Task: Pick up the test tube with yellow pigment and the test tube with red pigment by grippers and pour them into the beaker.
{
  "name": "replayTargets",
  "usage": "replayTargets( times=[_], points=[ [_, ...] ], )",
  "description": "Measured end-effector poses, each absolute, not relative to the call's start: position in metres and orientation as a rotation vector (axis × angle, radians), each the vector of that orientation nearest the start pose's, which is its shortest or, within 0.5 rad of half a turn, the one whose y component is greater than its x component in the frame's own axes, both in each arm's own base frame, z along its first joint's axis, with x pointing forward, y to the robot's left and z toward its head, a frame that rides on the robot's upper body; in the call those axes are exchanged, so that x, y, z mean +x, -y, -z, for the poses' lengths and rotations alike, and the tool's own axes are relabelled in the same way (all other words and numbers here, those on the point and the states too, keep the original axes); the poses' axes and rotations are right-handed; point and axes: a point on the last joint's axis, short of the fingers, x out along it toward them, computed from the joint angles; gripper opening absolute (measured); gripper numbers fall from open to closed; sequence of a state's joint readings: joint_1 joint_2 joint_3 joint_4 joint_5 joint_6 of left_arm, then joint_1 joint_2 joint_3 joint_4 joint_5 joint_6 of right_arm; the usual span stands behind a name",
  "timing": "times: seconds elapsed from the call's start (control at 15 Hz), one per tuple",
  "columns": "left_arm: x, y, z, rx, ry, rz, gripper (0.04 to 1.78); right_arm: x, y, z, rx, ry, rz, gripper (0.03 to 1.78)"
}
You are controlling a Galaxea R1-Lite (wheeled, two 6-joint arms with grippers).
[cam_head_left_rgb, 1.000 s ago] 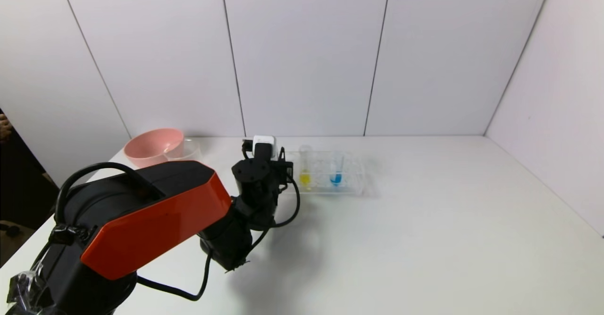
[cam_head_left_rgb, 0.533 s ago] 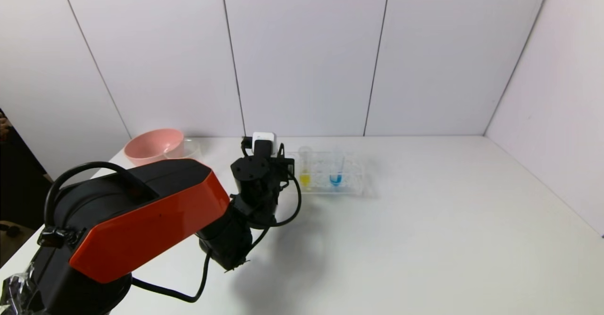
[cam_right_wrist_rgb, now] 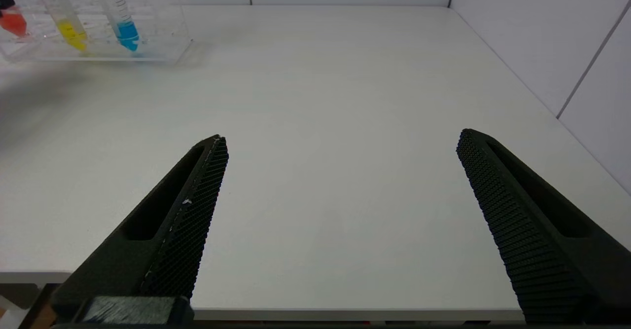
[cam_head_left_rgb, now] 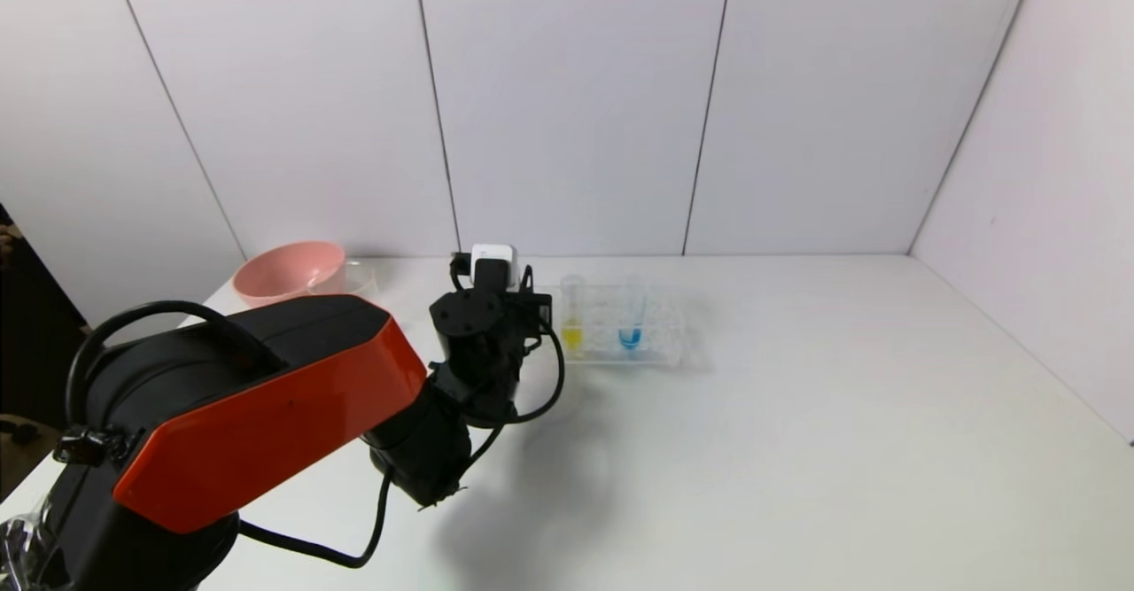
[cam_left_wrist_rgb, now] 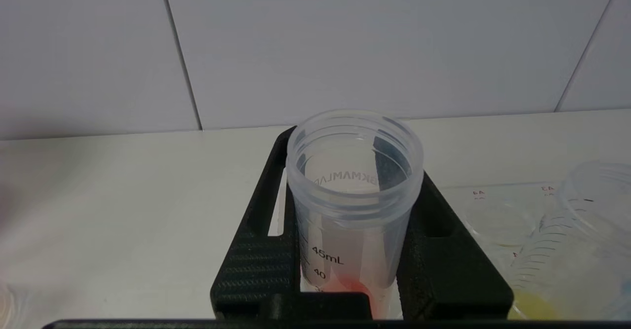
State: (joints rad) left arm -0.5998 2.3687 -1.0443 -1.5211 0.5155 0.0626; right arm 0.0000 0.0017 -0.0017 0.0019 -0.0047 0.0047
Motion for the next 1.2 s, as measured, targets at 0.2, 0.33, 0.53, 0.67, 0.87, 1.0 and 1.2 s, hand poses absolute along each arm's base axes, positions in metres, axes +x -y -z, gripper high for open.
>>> replayTargets(
  times=[0.2, 0.33, 0.53, 0.67, 0.87, 1.0, 1.2],
  points=[
    [0.358, 0.233, -0.082, -0.046, 0.175, 0.08, 0.53, -0.023, 0.0, -0.076, 0.005, -0.002, 0.005, 1.7],
    [0.355, 0.232, -0.086, -0.048, 0.18, 0.082, 0.53, -0.023, 0.0, -0.076, 0.004, -0.002, 0.004, 1.7],
    [0.353, 0.231, -0.092, -0.052, 0.187, 0.085, 0.53, -0.023, 0.0, -0.076, 0.005, -0.002, 0.005, 1.7],
    [0.352, 0.231, -0.094, -0.054, 0.192, 0.087, 0.53, -0.023, 0.0, -0.076, 0.005, -0.002, 0.005, 1.7],
    [0.348, 0.23, -0.101, -0.055, 0.2, 0.087, 0.53, -0.023, 0.0, -0.076, 0.004, -0.002, 0.005, 1.7],
    [0.346, 0.228, -0.106, -0.057, 0.208, 0.086, 0.53, -0.023, 0.0, -0.076, 0.005, -0.002, 0.004, 1.7],
    [0.342, 0.227, -0.113, -0.054, 0.219, 0.088, 0.53, -0.023, 0.0, -0.076, 0.005, -0.002, 0.005, 1.7]
  ],
)
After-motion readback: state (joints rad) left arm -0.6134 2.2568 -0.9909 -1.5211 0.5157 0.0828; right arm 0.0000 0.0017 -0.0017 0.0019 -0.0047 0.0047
